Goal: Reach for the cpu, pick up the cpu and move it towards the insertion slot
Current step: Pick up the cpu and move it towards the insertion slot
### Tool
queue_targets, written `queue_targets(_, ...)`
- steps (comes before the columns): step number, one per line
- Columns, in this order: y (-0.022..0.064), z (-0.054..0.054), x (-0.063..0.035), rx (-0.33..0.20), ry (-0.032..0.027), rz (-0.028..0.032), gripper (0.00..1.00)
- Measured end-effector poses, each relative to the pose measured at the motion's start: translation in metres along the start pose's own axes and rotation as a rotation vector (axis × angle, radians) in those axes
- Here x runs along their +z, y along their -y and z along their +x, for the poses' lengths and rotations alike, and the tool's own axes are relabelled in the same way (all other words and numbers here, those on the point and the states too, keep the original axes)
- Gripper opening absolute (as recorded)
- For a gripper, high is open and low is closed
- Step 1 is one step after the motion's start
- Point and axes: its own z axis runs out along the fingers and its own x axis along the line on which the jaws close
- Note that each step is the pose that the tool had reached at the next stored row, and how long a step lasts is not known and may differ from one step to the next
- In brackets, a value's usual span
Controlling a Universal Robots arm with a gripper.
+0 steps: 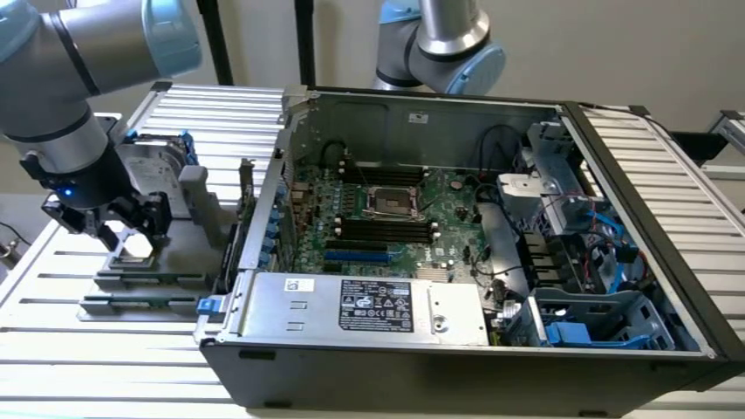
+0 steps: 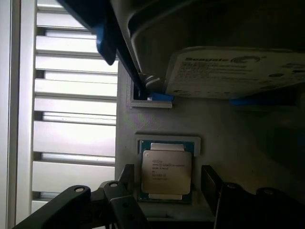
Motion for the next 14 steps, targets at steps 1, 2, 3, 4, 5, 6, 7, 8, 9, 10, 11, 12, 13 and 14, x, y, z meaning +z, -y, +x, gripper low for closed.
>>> queue_targets(1, 0.0, 0.0, 0.0006, 0.001, -0.0001, 0.0, 0.67)
queue_targets(2, 0.0001, 0.0, 0.0013, 0.001, -0.0003, -0.0001, 0.67)
queue_targets(3, 0.0001, 0.0, 0.0017, 0.001, -0.0007, -0.0001, 0.67)
queue_targets(4, 0.0001, 0.0, 0.0021, 0.002, -0.0012, -0.0001, 0.67)
queue_targets(5, 0.0001, 0.0, 0.0024, 0.002, -0.0018, -0.0001, 0.67)
queue_targets(6, 0.0, 0.0, 0.0028, 0.002, -0.0022, -0.0001, 0.67)
queue_targets(7, 0.0001, 0.0001, 0.0031, 0.002, -0.0028, -0.0002, 0.67)
queue_targets(8, 0.0001, 0.0, 0.0034, 0.002, -0.0036, -0.0002, 0.67)
queue_targets(9, 0.0001, 0.0, 0.0036, 0.003, -0.0046, -0.0002, 0.67)
queue_targets(10, 0.0001, -0.0001, 0.0037, 0.003, -0.0055, -0.0003, 0.67)
queue_targets(11, 0.0, -0.0002, 0.0038, 0.003, -0.0062, -0.0003, 0.67)
queue_targets(12, -0.0001, -0.0003, 0.0039, 0.003, -0.0068, -0.0004, 0.67)
queue_targets(13, -0.0002, -0.0004, 0.004, 0.003, -0.0073, -0.0005, 0.67)
queue_targets(14, -0.0003, -0.0006, 0.004, 0.003, -0.0078, -0.0005, 0.67)
